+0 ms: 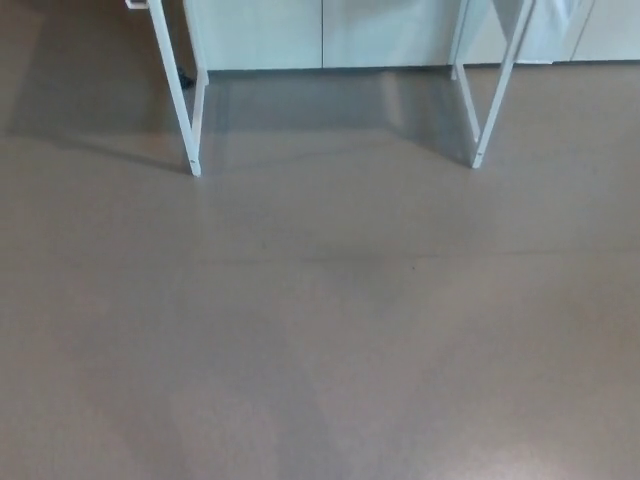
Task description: The robot walks towards a table in front, picks a shampoo with left hand and puts it in a small grey container
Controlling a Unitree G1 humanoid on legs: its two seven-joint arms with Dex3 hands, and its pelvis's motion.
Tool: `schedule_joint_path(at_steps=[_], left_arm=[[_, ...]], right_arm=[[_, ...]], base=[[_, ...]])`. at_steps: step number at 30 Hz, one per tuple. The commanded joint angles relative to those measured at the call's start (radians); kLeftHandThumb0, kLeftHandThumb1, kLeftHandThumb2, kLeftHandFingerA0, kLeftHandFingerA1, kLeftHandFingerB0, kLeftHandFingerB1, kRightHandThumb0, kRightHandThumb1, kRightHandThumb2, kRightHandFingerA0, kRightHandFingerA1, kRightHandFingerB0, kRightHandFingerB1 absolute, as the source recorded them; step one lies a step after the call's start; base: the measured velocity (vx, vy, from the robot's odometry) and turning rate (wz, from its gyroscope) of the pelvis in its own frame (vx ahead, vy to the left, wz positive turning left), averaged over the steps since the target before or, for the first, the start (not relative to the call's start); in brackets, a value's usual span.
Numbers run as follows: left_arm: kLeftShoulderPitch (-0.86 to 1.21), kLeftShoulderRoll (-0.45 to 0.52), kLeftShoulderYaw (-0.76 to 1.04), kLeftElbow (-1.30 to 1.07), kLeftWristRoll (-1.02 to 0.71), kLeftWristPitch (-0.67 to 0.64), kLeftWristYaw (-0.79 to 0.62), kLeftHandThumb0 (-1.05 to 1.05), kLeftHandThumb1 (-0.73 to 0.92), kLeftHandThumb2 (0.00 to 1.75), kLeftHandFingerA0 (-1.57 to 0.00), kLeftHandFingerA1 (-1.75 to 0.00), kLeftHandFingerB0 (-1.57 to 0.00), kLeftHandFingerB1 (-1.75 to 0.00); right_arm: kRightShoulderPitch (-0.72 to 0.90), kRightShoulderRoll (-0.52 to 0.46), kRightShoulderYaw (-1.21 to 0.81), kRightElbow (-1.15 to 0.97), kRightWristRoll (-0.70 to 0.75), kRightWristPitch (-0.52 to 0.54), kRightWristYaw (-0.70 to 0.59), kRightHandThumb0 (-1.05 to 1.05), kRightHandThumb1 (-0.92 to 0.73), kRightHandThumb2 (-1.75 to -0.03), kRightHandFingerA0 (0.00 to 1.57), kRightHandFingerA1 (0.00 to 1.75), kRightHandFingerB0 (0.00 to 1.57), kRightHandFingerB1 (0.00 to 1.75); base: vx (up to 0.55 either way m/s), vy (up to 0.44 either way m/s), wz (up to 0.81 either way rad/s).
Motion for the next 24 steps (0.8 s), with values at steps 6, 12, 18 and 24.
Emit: schedule_joint_path(at_steps=[6, 12, 18, 24], left_arm=[[0.008, 0.027, -0.012, 0.002, -0.036, 0.007, -0.007, -0.11, 0.66, 0.61, -0.46, -0.46, -0.38, -0.38], [0.015, 0.033, -0.024, 0.001, -0.038, 0.003, 0.000, -0.15, 0.62, 0.62, -0.47, -0.47, -0.39, -0.39], [0.018, 0.045, -0.041, 0.004, -0.035, 0.003, -0.030, -0.12, 0.66, 0.59, -0.46, -0.43, -0.36, -0.36], [0.017, 0.046, -0.040, 0.002, -0.046, 0.006, -0.024, -0.11, 0.64, 0.58, -0.50, -0.46, -0.39, -0.38]], right_arm=[[-0.015, -0.004, 0.017, 0.011, 0.000, -0.003, -0.002, -0.23, -0.64, -0.59, 0.68, 0.46, 0.48, 0.40], [-0.015, 0.002, 0.028, 0.014, -0.001, -0.001, -0.007, -0.23, -0.63, -0.59, 0.67, 0.46, 0.48, 0.40], [-0.021, 0.008, 0.045, 0.014, -0.007, -0.005, -0.008, -0.23, -0.63, -0.59, 0.70, 0.47, 0.50, 0.40], [-0.026, 0.011, 0.060, 0.015, -0.011, -0.001, -0.007, -0.22, -0.63, -0.59, 0.71, 0.47, 0.50, 0.40]], base=[[0.31, -0.012, -0.06], [0.45, 0.210, -0.27], [0.43, 0.185, -0.15], [0.40, -0.025, 0.17]])
